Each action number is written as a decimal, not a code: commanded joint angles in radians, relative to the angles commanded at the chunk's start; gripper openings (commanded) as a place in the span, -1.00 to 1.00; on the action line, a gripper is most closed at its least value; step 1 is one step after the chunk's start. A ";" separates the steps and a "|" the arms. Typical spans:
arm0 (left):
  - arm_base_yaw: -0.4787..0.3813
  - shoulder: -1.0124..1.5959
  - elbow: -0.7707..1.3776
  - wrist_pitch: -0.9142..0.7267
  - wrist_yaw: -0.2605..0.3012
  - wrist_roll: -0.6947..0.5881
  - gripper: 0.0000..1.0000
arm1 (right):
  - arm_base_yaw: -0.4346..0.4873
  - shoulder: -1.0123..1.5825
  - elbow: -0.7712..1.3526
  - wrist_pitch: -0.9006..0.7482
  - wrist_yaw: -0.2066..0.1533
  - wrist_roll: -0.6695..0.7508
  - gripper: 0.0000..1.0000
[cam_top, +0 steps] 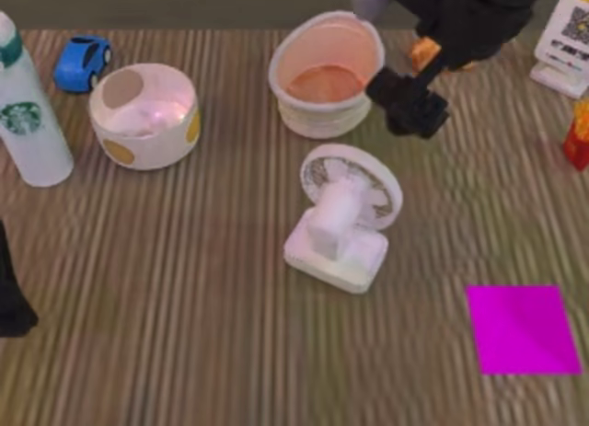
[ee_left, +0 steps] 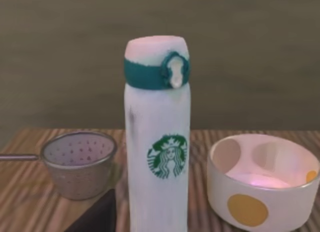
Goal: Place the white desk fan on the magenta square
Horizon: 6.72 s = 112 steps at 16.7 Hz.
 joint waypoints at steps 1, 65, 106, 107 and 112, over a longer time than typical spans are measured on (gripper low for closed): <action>0.000 0.000 0.000 0.000 0.000 0.000 1.00 | 0.019 0.082 0.088 -0.050 -0.001 -0.015 1.00; 0.000 0.000 0.000 0.000 0.000 0.000 1.00 | 0.097 0.411 0.491 -0.279 -0.009 -0.057 -1.00; 0.000 0.000 0.000 0.000 0.000 0.000 1.00 | -0.096 -0.351 -0.669 -0.043 0.117 2.398 -1.00; 0.000 0.000 0.000 0.000 0.000 0.000 1.00 | -0.095 -0.350 -0.693 -0.019 0.117 2.395 -1.00; 0.000 0.000 0.000 0.000 0.000 0.000 1.00 | -0.095 -0.349 -0.714 0.002 0.118 2.394 -1.00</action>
